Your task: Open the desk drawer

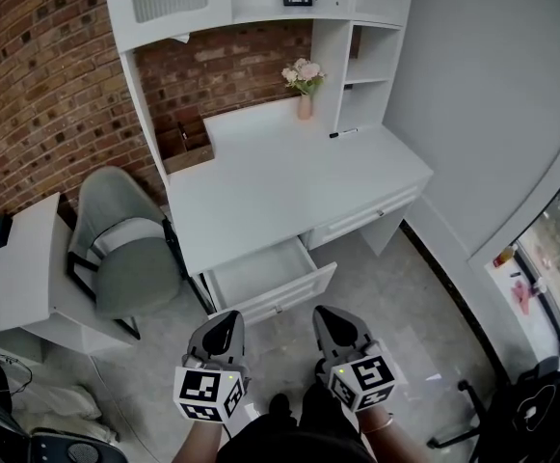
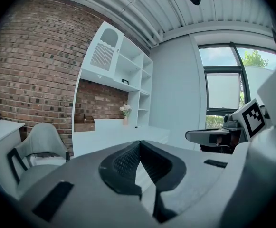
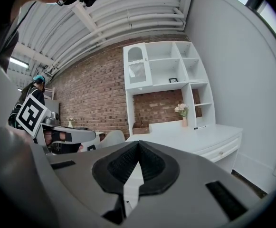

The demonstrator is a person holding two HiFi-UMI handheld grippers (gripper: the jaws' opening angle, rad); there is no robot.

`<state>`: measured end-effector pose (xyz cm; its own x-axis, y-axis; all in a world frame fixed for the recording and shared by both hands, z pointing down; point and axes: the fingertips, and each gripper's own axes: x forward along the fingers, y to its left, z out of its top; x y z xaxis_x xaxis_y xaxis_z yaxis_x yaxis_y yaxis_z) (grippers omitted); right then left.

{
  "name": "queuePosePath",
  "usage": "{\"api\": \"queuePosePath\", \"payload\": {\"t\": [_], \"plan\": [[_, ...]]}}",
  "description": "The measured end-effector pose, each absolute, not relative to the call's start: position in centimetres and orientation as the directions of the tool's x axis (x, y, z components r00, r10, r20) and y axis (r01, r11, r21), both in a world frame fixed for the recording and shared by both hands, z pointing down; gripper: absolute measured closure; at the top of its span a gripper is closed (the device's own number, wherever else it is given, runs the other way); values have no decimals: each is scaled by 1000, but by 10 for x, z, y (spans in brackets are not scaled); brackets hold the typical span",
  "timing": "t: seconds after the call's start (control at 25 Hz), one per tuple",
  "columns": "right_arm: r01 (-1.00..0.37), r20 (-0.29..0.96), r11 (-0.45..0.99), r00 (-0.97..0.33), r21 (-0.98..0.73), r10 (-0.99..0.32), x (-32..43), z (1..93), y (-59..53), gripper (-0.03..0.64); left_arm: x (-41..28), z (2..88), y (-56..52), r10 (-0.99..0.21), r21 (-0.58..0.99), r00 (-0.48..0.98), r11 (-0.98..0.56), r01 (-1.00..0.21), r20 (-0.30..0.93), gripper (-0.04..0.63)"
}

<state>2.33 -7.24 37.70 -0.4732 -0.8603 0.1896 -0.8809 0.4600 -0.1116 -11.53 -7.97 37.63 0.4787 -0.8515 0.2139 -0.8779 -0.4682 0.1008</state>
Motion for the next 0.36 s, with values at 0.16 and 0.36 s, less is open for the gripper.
{"api": "queuePosePath", "payload": {"t": [0.16,0.36], "plan": [[-888,201,449,-460,-101,-865,22,372,-72,612,-118,377,-80,-849,102,484,-473,-875,214,586],[-888,162,445,-458,-112,-874,21,377,-76,612,-120,377,-83,-847,102,488,-478,-872,210,586]]}}
